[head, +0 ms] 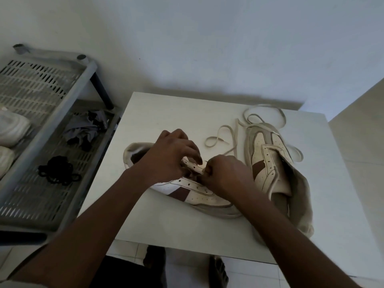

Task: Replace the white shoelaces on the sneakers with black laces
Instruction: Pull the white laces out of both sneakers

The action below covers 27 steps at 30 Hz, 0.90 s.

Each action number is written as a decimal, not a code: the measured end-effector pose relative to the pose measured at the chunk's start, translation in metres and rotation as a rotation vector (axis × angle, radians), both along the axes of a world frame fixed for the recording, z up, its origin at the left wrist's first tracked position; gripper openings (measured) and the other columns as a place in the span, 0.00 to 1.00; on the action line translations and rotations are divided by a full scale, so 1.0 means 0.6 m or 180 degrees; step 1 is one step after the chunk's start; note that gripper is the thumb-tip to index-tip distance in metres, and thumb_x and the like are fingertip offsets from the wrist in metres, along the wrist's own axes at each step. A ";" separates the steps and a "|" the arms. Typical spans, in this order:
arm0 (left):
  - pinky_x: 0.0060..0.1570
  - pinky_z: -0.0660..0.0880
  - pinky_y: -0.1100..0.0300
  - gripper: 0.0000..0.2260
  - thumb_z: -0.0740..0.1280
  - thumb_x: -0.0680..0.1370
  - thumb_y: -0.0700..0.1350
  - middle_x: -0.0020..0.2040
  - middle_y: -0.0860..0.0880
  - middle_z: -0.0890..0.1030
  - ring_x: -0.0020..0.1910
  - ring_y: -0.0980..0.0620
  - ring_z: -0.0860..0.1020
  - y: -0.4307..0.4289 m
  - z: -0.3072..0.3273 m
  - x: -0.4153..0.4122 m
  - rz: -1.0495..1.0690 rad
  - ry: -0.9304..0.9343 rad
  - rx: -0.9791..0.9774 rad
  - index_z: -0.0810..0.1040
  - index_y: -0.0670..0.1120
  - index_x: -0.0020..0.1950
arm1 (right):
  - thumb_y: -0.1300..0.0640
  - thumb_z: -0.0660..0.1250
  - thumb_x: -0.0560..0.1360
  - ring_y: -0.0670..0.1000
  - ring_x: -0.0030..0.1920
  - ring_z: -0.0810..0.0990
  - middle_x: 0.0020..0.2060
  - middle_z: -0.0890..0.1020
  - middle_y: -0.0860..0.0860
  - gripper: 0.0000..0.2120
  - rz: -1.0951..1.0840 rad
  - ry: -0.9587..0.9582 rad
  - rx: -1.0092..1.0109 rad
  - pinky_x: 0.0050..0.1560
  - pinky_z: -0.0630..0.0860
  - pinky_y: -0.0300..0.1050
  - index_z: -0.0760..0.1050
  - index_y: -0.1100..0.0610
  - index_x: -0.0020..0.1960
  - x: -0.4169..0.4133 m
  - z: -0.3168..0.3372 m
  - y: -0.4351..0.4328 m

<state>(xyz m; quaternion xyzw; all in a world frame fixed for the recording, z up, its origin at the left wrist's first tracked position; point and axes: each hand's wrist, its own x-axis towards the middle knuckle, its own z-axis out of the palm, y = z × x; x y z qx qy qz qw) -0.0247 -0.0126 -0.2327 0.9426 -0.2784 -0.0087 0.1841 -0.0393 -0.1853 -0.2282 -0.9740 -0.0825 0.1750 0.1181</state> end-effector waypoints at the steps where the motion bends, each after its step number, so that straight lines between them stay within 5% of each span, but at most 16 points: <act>1: 0.47 0.60 0.59 0.13 0.74 0.66 0.45 0.49 0.62 0.82 0.50 0.58 0.71 -0.002 -0.001 0.001 0.0018 0.0097 0.0034 0.84 0.58 0.48 | 0.45 0.67 0.73 0.53 0.40 0.79 0.40 0.81 0.51 0.12 0.0015 -0.0097 -0.0032 0.37 0.72 0.42 0.79 0.53 0.45 -0.005 -0.006 0.002; 6: 0.40 0.69 0.69 0.09 0.73 0.68 0.40 0.43 0.57 0.84 0.42 0.58 0.79 -0.009 -0.005 0.005 0.0399 0.0719 -0.0327 0.86 0.54 0.42 | 0.51 0.69 0.71 0.51 0.37 0.78 0.37 0.81 0.51 0.07 0.0066 -0.0022 0.0494 0.38 0.73 0.43 0.79 0.54 0.41 -0.001 -0.005 -0.002; 10: 0.43 0.75 0.63 0.04 0.74 0.69 0.43 0.40 0.56 0.85 0.40 0.60 0.80 -0.005 -0.006 0.005 0.0934 0.0492 -0.0742 0.86 0.53 0.41 | 0.61 0.72 0.70 0.44 0.31 0.72 0.31 0.78 0.49 0.03 0.0737 0.0996 0.1666 0.37 0.72 0.41 0.79 0.60 0.39 0.006 0.017 -0.034; 13: 0.40 0.74 0.65 0.04 0.76 0.68 0.43 0.36 0.57 0.84 0.39 0.60 0.80 -0.002 -0.003 0.005 0.1108 0.0497 -0.0878 0.86 0.52 0.39 | 0.60 0.72 0.73 0.43 0.34 0.76 0.35 0.82 0.49 0.01 0.1023 0.1523 0.1570 0.41 0.75 0.39 0.82 0.55 0.44 0.014 0.023 -0.074; 16: 0.40 0.73 0.65 0.05 0.76 0.68 0.41 0.32 0.60 0.79 0.37 0.60 0.79 0.000 -0.007 0.004 0.1014 0.0607 -0.0836 0.86 0.51 0.39 | 0.45 0.71 0.73 0.45 0.40 0.80 0.39 0.83 0.48 0.09 0.0711 0.0905 0.1067 0.49 0.79 0.50 0.81 0.51 0.43 0.024 0.014 -0.074; 20: 0.40 0.73 0.66 0.07 0.75 0.67 0.37 0.33 0.59 0.80 0.36 0.60 0.79 0.001 -0.008 0.005 0.0953 0.0713 -0.0932 0.86 0.49 0.38 | 0.29 0.60 0.71 0.50 0.40 0.78 0.38 0.79 0.49 0.26 0.0202 0.0276 0.0302 0.37 0.71 0.44 0.76 0.53 0.41 -0.004 -0.001 -0.009; 24: 0.41 0.75 0.65 0.08 0.74 0.67 0.35 0.35 0.57 0.82 0.37 0.60 0.79 0.002 -0.010 0.005 0.0909 0.0764 -0.0981 0.86 0.49 0.38 | 0.45 0.64 0.77 0.51 0.40 0.78 0.37 0.77 0.50 0.12 0.0337 -0.0258 0.0512 0.37 0.67 0.42 0.77 0.52 0.43 -0.008 -0.017 0.011; 27: 0.40 0.76 0.63 0.08 0.73 0.68 0.35 0.36 0.54 0.82 0.38 0.58 0.79 0.003 -0.010 0.006 0.0932 0.0849 -0.1065 0.85 0.47 0.39 | 0.53 0.69 0.76 0.45 0.31 0.72 0.31 0.77 0.50 0.11 0.0696 0.0528 0.1941 0.36 0.67 0.41 0.76 0.53 0.36 0.021 0.015 -0.039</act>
